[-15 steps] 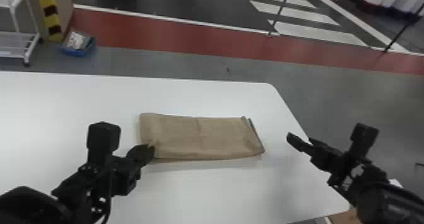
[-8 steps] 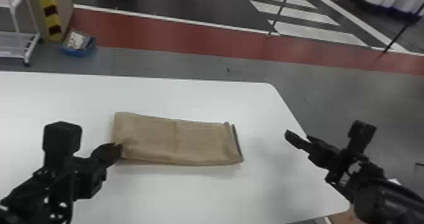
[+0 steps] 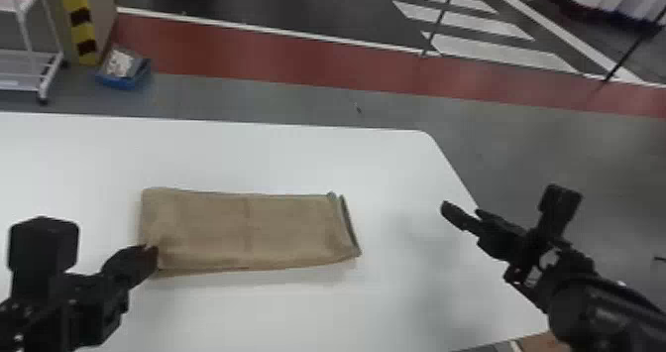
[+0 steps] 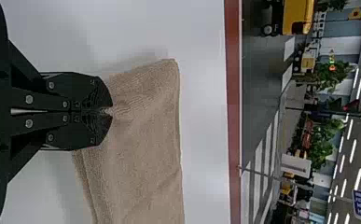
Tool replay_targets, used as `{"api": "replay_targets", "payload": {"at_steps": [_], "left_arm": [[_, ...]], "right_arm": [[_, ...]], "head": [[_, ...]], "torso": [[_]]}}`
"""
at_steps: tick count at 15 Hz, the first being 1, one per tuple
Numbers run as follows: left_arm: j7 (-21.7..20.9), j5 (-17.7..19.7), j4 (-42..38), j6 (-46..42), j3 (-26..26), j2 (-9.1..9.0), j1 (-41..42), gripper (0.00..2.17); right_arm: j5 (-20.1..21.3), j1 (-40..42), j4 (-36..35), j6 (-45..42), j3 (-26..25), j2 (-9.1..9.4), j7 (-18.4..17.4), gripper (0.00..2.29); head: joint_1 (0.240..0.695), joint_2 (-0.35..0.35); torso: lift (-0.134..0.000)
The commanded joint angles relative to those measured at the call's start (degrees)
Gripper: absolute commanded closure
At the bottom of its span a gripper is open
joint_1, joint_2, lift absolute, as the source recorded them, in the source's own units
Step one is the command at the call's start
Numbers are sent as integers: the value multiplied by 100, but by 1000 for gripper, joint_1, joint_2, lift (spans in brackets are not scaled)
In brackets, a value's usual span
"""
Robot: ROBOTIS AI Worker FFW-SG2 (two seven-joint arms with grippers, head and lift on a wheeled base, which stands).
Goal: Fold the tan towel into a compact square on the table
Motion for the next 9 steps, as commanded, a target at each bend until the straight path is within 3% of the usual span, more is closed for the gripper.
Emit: {"api": "replay_targets", "payload": {"at_steps": [1,5,6,7,8,9], "left_arm": [[10,-61,-297,180,-35,3,205,1747],[19,-87,-403,180,-35,-6,267,1669],[10,-87,-403,57,-17,3,258,1146],[-17,-87,-420,-66,0,3,267,235],[-8,-87,-456,-119,27,3,276,-2],[-17,-87,-526,-171,97,3,276,-2]], "right_arm": [[-2,-2,8,5,33,15,6,90],[-11,7,44,-13,51,33,6,90],[-11,7,44,5,68,33,-2,90],[-20,7,44,-13,130,33,-2,90],[-20,7,44,5,156,33,-2,90],[-20,-2,44,-13,200,33,-20,90]], "head": [[695,-350],[695,-350],[695,-350],[695,-350],[695,-350],[695,-350]], "torso": [[-123],[-123],[-123],[-123],[-123],[-123]]}}
